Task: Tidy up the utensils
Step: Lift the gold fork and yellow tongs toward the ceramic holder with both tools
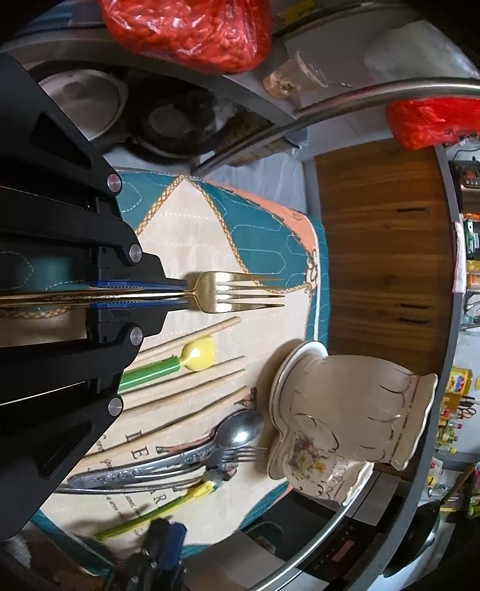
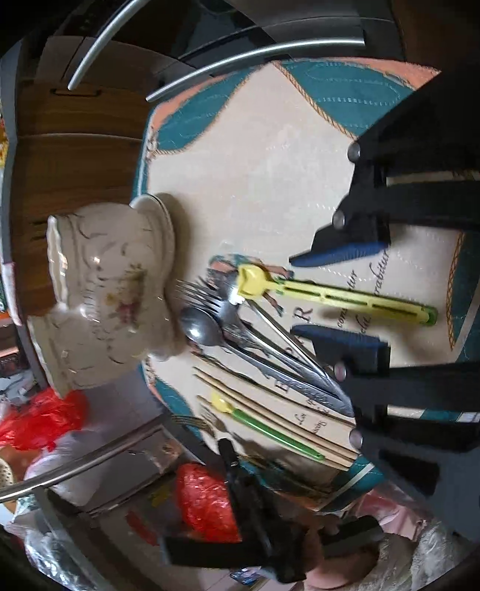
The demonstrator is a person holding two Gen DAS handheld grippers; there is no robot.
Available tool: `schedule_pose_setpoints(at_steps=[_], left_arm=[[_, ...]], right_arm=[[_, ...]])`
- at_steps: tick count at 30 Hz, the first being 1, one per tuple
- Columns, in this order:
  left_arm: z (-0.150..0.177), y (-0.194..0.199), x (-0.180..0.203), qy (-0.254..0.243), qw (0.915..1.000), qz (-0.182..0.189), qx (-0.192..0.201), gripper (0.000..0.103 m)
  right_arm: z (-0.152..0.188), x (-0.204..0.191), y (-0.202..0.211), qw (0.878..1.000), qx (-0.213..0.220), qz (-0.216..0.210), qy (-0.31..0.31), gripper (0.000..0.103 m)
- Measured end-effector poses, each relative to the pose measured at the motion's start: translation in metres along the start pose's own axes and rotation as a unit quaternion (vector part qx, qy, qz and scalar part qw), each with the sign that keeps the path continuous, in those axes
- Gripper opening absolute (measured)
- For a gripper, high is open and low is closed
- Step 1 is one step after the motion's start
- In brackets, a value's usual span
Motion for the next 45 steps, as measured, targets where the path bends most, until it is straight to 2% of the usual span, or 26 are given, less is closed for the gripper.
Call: schedule_pose_setpoints(at_steps=[4, 7, 10, 14, 20, 23, 29, 34, 36, 41, 45], left_arm=[[-0.002, 0.005, 0.002, -0.004, 1.0000, 0.005, 0.007, 0.006], [-0.004, 0.011, 0.002, -0.001, 0.9998, 0.011, 0.015, 0.006], [-0.010, 0.022, 0.002, 0.002, 0.9993, 0.019, 0.032, 0.006], [-0.023, 0.042, 0.001, 0.001, 0.9978, 0.025, 0.062, 0.006], [-0.045, 0.074, 0.001, 0.000, 0.9935, 0.036, 0.108, 0.006], [-0.058, 0.090, 0.001, 0.000, 0.9906, 0.037, 0.132, 0.006], [-0.110, 0.132, 0.007, -0.011, 0.9798, 0.054, 0.192, 0.006], [-0.180, 0.173, 0.034, -0.046, 0.9634, 0.072, 0.254, 0.006], [-0.203, 0.180, 0.043, -0.051, 0.9598, 0.081, 0.264, 0.006], [-0.243, 0.172, 0.061, -0.055, 0.9579, 0.086, 0.268, 0.006], [-0.259, 0.152, 0.068, -0.055, 0.9587, 0.075, 0.269, 0.006]], right_arm=[[-0.001, 0.003, -0.013, 0.999, -0.004, 0.030, 0.017, 0.032], [-0.004, 0.006, -0.017, 0.998, 0.001, 0.053, 0.037, 0.010], [-0.006, 0.006, -0.014, 0.999, 0.005, 0.040, 0.032, 0.010], [-0.019, 0.006, 0.003, 0.998, 0.035, 0.034, 0.031, 0.010], [-0.051, -0.001, 0.041, 0.994, 0.102, 0.016, 0.032, 0.010], [-0.074, -0.006, 0.065, 0.988, 0.149, 0.004, 0.033, 0.010], [-0.142, -0.009, 0.098, 0.971, 0.235, -0.033, 0.015, 0.010], [-0.200, -0.002, 0.098, 0.959, 0.272, -0.068, -0.027, 0.010], [-0.218, 0.001, 0.094, 0.955, 0.282, -0.081, -0.042, 0.010], [-0.245, 0.009, 0.078, 0.947, 0.298, -0.101, -0.067, 0.010], [-0.255, 0.013, 0.061, 0.946, 0.302, -0.090, -0.069, 0.010]])
Point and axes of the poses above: each gripper's, at about its wrist camera, not at the fingertips, and y roughly against the way its jaws point, x to its right, z to its underside, the point moved 10 cm from there along -y, roughly the way its jaws point, and after that the axes turned 5 degrees about -y, right-handed, at the moved point
